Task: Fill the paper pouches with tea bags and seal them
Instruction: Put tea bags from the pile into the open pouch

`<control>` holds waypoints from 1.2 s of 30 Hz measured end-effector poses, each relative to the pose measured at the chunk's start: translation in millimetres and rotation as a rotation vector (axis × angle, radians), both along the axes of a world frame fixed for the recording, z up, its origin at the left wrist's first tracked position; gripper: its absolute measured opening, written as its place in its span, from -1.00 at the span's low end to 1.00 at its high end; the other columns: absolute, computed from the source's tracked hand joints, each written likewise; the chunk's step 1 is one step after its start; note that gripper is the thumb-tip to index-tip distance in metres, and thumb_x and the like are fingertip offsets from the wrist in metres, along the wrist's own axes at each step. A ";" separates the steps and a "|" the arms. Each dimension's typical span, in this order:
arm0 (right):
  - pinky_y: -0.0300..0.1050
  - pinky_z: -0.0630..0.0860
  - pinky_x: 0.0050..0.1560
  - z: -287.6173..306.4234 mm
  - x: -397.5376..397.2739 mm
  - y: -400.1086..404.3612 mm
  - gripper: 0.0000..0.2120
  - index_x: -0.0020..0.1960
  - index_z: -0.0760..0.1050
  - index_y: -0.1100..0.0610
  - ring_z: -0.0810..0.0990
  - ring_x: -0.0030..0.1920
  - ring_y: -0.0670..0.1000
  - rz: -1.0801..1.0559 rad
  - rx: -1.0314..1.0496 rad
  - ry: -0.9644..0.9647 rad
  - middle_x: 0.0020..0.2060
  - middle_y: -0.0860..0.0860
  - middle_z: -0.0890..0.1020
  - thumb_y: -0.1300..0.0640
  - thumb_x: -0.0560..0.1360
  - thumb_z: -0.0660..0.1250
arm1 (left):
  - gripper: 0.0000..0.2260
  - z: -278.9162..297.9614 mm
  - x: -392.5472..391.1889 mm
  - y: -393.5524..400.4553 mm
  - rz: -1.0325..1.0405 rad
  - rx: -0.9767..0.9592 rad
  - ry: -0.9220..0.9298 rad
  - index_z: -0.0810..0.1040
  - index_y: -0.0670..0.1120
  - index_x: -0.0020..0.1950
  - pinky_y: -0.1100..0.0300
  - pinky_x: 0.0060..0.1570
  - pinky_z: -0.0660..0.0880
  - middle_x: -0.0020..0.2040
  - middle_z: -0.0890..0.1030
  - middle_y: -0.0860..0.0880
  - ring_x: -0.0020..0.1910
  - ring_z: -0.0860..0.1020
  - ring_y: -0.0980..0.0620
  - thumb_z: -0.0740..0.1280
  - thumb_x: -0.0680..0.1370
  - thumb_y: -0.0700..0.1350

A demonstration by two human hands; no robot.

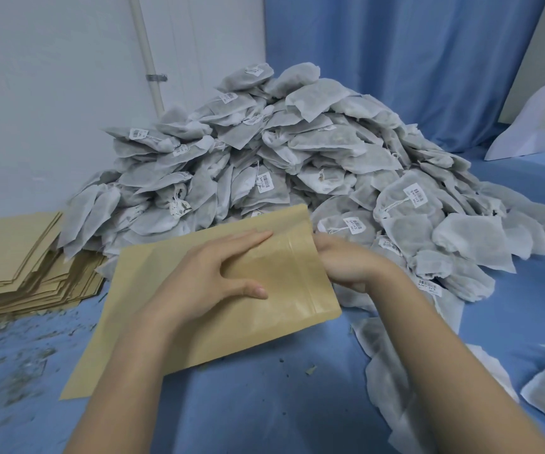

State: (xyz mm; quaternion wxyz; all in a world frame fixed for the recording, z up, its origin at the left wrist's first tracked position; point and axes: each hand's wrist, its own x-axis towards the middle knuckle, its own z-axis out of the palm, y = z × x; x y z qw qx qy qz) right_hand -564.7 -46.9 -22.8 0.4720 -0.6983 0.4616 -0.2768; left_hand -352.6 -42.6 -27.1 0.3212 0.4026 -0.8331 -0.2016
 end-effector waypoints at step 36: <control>-0.11 0.59 -0.24 19.9 -46.2 3.0 -0.68 0.04 0.58 0.18 0.58 -0.27 0.09 -0.402 -0.065 -0.046 -0.23 0.20 0.61 0.44 0.49 0.14 | -0.34 2.0 8.2 0.8 0.071 0.062 0.046 0.44 0.28 0.31 0.67 0.07 0.18 0.23 0.41 0.46 0.19 0.28 0.58 0.56 0.26 -0.03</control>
